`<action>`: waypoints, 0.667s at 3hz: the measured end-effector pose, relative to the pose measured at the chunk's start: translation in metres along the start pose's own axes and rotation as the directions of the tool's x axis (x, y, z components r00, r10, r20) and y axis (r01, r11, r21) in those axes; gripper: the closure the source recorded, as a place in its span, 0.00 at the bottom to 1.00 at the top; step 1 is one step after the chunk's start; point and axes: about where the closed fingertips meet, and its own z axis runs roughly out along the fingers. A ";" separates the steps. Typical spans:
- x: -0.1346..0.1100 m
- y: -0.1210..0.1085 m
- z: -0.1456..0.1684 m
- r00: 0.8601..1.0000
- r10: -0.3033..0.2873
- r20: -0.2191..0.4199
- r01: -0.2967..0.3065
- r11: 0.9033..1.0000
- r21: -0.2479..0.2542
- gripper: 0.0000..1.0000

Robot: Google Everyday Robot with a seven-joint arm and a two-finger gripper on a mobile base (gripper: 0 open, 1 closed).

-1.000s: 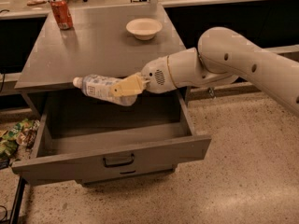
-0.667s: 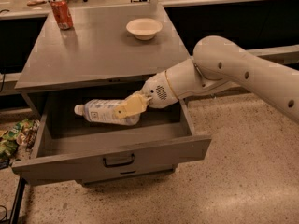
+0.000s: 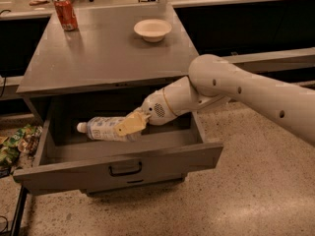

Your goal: Place blue plastic bottle into top drawer

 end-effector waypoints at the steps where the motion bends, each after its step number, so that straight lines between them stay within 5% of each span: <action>1: 0.007 -0.025 0.033 0.998 -0.041 -0.040 0.040 0.999 -0.012 1.00; 2: 0.003 -0.052 0.049 0.995 -0.084 -0.047 0.086 0.995 0.040 1.00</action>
Offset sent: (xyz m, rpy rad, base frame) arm 0.0684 0.0320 -0.0635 -0.0828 -0.1413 0.0038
